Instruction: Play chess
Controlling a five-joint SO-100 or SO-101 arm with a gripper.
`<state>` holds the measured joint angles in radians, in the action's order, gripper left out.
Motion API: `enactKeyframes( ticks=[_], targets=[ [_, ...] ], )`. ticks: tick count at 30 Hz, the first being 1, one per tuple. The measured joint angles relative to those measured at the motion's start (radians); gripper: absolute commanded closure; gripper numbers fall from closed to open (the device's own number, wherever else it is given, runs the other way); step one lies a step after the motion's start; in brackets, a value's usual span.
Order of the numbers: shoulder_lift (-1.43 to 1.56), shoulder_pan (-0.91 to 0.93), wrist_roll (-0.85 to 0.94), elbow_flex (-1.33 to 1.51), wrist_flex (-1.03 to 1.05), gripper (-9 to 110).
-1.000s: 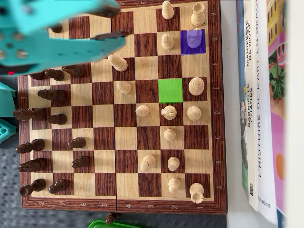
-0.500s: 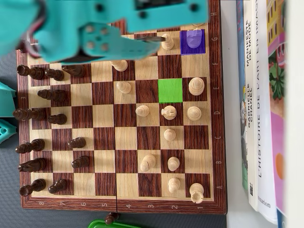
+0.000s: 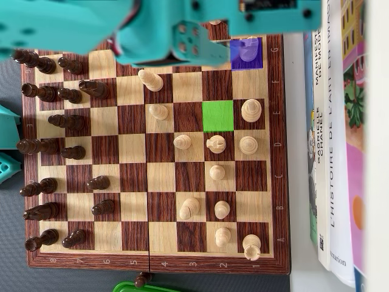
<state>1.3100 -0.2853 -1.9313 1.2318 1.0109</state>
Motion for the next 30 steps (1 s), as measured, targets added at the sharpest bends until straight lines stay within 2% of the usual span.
enactKeyframes(
  ticks=[30],
  targets=[
    [-0.235, -0.012, -0.037, -0.112, -0.034, 89]
  ],
)
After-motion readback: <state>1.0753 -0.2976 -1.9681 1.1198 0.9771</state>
